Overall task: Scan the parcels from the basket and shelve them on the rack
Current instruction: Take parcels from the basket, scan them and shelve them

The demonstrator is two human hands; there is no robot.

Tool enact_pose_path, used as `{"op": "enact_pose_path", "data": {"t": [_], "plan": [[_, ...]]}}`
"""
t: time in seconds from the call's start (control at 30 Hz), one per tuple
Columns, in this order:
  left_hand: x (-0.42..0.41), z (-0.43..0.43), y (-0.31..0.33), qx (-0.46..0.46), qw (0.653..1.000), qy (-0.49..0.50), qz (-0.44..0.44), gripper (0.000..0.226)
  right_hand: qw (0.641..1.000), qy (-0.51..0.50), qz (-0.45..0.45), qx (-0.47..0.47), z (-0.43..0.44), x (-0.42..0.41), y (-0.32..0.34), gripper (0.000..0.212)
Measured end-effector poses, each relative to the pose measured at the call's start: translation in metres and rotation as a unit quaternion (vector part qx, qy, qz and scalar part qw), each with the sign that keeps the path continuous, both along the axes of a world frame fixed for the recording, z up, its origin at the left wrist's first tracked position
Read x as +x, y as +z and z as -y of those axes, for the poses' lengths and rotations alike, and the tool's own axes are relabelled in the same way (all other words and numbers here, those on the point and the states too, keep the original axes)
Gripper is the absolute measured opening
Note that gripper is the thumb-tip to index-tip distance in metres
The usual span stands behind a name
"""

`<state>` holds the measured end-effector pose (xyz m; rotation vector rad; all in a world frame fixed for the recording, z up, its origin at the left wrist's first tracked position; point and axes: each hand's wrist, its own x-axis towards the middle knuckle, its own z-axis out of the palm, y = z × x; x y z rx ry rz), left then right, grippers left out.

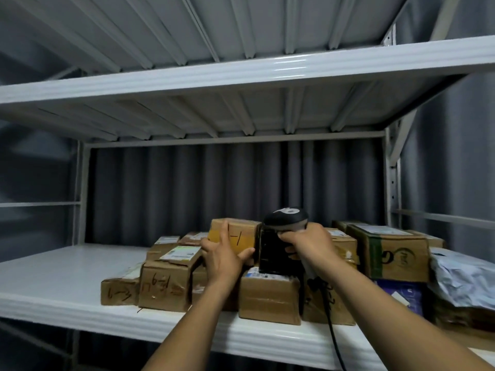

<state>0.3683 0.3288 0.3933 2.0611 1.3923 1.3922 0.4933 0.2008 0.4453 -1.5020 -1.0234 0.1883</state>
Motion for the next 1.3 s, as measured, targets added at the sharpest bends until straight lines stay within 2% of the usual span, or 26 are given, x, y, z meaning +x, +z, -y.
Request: {"op": "enact_pose_path", "data": {"t": [0.2, 0.37, 0.5, 0.6, 0.67, 0.77, 0.83, 1.0, 1.13, 1.3], "plan": [[0.005, -0.021, 0.003, 0.089, 0.987, 0.058, -0.117, 0.079, 1.000, 0.004, 0.008, -0.006, 0.000, 0.005, 0.002, 0.014], [-0.005, -0.027, 0.005, 0.091, 0.976, 0.038, -0.195, 0.073, 0.999, 0.003, 0.027, -0.027, 0.008, 0.002, -0.003, 0.016], [-0.022, -0.007, 0.000, 0.102, 0.974, 0.039, -0.196, 0.057, 0.997, 0.002, 0.068, -0.029, 0.032, -0.004, -0.015, 0.018], [-0.040, 0.027, -0.014, 0.099, 0.972, 0.012, -0.211, 0.062, 0.992, -0.013, 0.106, -0.061, 0.064, -0.017, -0.032, 0.019], [-0.053, 0.052, -0.027, 0.113, 0.970, -0.005, -0.217, 0.059, 0.992, -0.005, 0.099, -0.084, 0.088, -0.028, -0.047, 0.018], [-0.071, 0.100, -0.059, 0.115, 0.961, -0.027, -0.250, 0.055, 0.990, 0.016, 0.064, -0.124, 0.135, -0.047, -0.083, 0.013], [-0.079, 0.126, -0.086, 0.111, 0.952, -0.044, -0.281, 0.056, 0.985, 0.027, 0.073, -0.155, 0.163, -0.054, -0.108, 0.012], [-0.094, 0.190, -0.178, 0.071, 0.933, -0.094, -0.339, 0.055, 0.969, 0.047, 0.063, -0.234, 0.232, -0.066, -0.193, 0.019], [-0.103, 0.234, -0.262, -0.022, 0.915, -0.123, -0.385, 0.054, 0.955, 0.074, 0.043, -0.282, 0.271, -0.066, -0.262, 0.012], [-0.092, 0.269, -0.357, -0.093, 0.875, -0.167, -0.446, 0.055, 0.933, 0.038, 0.074, -0.351, 0.296, -0.043, -0.337, 0.021]]}}
